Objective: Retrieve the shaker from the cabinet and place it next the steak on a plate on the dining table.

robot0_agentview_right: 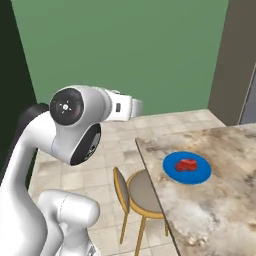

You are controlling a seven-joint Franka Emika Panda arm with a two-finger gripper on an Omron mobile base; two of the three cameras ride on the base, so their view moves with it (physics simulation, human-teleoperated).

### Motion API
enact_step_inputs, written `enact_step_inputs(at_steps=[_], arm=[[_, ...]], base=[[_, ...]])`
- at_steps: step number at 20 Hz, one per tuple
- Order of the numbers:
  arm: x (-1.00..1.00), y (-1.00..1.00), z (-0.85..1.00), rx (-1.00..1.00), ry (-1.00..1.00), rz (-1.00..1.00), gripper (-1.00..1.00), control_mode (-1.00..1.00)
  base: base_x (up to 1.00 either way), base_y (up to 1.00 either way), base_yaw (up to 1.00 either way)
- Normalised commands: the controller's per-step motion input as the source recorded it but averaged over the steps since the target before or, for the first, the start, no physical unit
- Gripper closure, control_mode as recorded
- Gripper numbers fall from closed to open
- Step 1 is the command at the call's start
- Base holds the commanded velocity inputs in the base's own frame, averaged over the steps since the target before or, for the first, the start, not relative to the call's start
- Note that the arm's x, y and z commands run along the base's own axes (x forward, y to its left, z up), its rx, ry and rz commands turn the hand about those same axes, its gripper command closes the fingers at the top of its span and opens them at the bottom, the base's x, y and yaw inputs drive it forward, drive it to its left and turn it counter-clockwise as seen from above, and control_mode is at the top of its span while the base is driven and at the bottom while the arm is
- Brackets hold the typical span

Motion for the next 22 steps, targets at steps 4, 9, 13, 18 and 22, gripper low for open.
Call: enact_step_inputs(at_steps=[4,9,13,18,22], arm=[[0.0,0.0,0.0,0.0,0.0,0.0,1.0,1.0],[0.0,0.0,0.0,0.0,0.0,0.0,1.0,1.0],[0.0,0.0,0.0,0.0,0.0,0.0,1.0,1.0],[0.4,-0.34,-0.03,-0.01,0.07,-0.1,1.0,-1.0],[0.42,-0.59,-0.21,-0.03,0.0,-0.15,1.0,-1.0]], base=[[0.27,-0.61,-0.37],[0.14,-0.88,-0.18],[0.31,-0.17,0.0],[0.0,0.0,0.0],[0.0,0.0,0.0]])
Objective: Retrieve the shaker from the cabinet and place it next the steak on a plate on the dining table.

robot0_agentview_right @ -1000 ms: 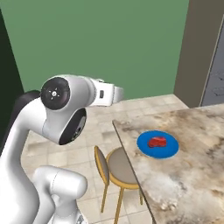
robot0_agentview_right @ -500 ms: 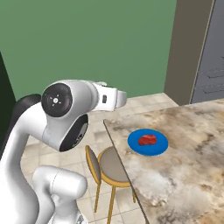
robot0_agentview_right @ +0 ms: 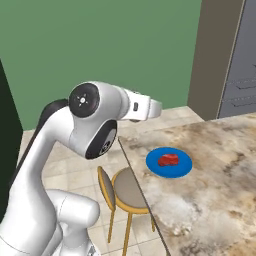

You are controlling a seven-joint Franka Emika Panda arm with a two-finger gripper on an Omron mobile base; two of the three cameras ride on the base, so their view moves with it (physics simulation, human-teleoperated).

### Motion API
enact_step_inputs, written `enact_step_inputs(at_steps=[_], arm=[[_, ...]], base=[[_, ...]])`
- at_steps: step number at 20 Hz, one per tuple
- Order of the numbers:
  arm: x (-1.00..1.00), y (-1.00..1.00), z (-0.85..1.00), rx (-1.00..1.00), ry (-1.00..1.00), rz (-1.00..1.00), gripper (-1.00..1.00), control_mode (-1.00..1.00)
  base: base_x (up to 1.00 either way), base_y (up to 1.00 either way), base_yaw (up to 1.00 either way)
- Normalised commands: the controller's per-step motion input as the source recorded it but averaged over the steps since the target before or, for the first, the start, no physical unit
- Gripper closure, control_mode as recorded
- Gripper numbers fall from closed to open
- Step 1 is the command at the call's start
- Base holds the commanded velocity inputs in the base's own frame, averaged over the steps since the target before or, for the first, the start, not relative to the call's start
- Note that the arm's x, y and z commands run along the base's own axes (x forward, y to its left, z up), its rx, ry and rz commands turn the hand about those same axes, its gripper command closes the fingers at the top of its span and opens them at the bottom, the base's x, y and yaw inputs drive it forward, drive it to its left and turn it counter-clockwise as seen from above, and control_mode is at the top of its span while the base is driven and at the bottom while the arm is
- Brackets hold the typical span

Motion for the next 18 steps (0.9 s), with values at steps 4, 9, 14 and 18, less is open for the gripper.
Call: enact_step_inputs(at_steps=[4,9,14,18], arm=[[0.03,-0.68,-0.35,0.0,0.0,-0.05,1.0,-1.0],[0.0,-0.56,-0.41,0.0,-0.01,-0.02,1.0,-1.0],[0.02,-0.35,-0.13,0.0,0.1,0.0,1.0,-1.0],[0.01,-0.57,-0.29,0.0,0.1,0.01,1.0,-1.0]], base=[[0.0,0.0,0.0],[0.0,0.0,0.0],[0.0,0.0,0.0],[0.0,0.0,0.0]])
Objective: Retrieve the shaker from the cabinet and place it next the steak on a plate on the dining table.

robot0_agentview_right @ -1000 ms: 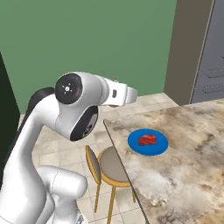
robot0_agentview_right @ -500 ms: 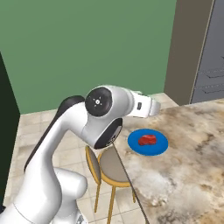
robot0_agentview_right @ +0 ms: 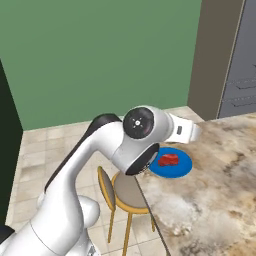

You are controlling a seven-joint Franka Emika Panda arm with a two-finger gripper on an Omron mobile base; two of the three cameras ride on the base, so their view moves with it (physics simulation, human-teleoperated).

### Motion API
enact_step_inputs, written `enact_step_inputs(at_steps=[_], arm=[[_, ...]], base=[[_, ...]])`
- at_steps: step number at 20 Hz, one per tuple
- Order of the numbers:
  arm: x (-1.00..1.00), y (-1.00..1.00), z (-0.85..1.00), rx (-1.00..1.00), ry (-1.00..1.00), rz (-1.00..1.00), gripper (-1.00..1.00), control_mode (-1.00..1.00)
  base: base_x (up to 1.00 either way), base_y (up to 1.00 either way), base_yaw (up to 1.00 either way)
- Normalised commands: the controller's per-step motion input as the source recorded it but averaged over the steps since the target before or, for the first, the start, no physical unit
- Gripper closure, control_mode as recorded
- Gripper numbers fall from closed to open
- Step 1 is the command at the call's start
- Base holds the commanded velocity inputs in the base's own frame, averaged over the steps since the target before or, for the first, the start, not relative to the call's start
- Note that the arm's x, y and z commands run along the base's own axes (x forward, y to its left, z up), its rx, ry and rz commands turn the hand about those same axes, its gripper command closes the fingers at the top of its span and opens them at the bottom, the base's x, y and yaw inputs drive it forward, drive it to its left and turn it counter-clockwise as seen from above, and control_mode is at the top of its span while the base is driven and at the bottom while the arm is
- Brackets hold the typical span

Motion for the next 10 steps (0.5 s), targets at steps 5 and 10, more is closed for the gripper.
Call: enact_step_inputs(at_steps=[5,10], arm=[[0.02,-0.39,-0.39,0.0,0.02,0.02,1.0,-1.0],[0.06,-0.01,-0.42,0.0,-0.01,0.02,1.0,-1.0]], base=[[0.0,0.0,0.0],[0.0,0.0,0.0]])
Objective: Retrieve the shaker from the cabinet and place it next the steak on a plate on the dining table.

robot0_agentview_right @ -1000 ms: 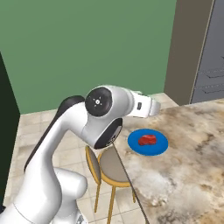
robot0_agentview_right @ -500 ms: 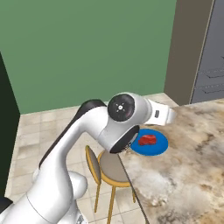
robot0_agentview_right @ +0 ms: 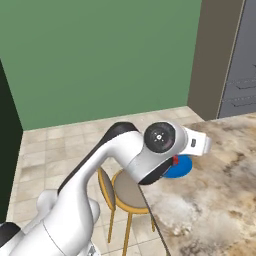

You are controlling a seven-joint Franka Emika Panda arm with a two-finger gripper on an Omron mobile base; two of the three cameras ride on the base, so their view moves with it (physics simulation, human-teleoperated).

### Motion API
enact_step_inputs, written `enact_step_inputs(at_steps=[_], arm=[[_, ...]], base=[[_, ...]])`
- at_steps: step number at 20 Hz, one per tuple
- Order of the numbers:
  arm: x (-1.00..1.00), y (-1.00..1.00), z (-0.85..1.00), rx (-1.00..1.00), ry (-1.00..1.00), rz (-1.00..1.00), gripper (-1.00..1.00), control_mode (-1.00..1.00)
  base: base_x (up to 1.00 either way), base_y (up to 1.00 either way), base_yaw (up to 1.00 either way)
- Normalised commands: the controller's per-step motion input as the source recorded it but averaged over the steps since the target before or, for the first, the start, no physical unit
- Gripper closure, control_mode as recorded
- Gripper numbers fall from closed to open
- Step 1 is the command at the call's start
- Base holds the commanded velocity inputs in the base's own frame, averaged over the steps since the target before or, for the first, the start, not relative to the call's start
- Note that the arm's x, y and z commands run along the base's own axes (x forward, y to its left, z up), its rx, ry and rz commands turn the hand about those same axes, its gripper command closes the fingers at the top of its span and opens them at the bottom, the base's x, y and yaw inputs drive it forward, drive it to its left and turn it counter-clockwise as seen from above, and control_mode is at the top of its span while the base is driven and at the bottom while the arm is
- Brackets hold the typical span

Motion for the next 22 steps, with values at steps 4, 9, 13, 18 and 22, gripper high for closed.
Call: enact_step_inputs(at_steps=[4,9,13,18,22], arm=[[0.0,0.01,-0.5,0.0,0.0,0.02,1.0,-1.0],[0.09,0.0,-0.49,0.0,0.0,0.01,1.0,-1.0],[0.16,0.0,-0.51,0.0,0.02,0.01,1.0,-1.0],[0.17,0.0,-0.51,0.0,0.06,0.01,1.0,-1.0],[0.17,0.0,-0.51,-0.01,0.06,0.01,1.0,-1.0]], base=[[0.0,0.0,0.0],[0.0,0.0,0.0],[0.0,0.0,0.0],[0.0,0.0,0.0],[0.0,0.0,0.0]])
